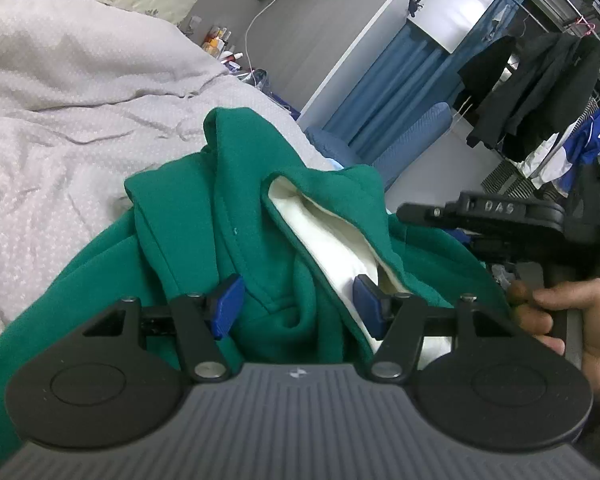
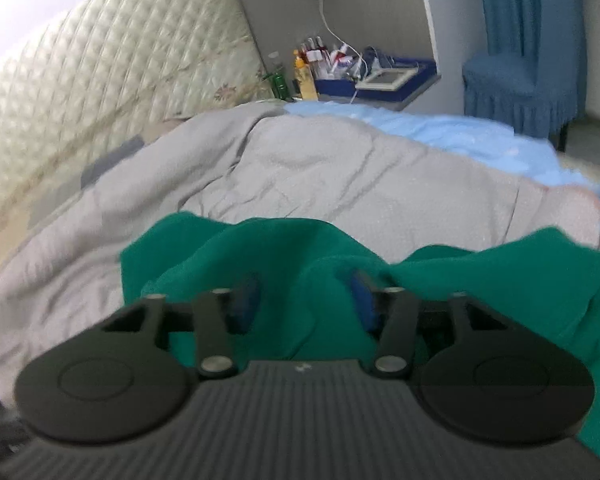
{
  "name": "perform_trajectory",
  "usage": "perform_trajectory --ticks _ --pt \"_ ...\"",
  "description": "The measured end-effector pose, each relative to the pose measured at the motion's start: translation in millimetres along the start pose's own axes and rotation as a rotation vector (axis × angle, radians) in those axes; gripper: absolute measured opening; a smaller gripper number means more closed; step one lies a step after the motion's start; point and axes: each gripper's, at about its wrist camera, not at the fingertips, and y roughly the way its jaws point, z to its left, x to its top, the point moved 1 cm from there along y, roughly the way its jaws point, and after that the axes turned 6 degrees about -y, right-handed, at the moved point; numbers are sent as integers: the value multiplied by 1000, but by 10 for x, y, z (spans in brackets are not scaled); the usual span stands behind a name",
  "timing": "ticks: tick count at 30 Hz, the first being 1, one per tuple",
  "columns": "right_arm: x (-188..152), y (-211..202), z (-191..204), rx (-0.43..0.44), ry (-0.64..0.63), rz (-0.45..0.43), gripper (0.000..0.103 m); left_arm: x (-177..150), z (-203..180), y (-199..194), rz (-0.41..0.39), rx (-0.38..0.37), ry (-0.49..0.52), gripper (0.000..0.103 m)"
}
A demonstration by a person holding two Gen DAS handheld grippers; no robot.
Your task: Fold large clothes
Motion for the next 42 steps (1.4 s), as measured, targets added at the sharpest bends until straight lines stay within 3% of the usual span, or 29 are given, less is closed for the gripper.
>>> perform_trajectory --ticks 1,5,12,17,27,32,36,39,41,42 --pt "-3 -43 55 -17 -26 0 11 1 -7 -31 -2 3 2 66" --pt "16 -404 218 34 -64 -81 8 19 -34 -260 -28 4 10 66" --pt "-66 -1238 575 50 -168 -191 7 154 -105 -724 -137 11 25 66" --pt "-374 -1717 847 69 -237 -234 7 121 -198 -1112 -177 21 46 66" --pt "-1328 -2013 1529 86 -456 -138 7 -140 -291 -1880 -189 10 8 66" --pt "-1685 -1873 1497 66 -470 6 8 -216 -247 -2031 -162 8 -27 66" --pt "-1754 -1812 1377 48 -417 85 9 -239 -219 -1899 -100 -4 -32 66" --pt "-1692 -1868 1261 69 -346 99 22 -272 -206 -1747 -60 -11 -35 66" --pt "-1628 -1982 1136 84 -265 66 52 -291 -196 -1667 -35 -28 -40 70" --pt "-1610 -2051 1092 86 -237 41 59 -298 -195 -1630 -26 -44 -45 72"
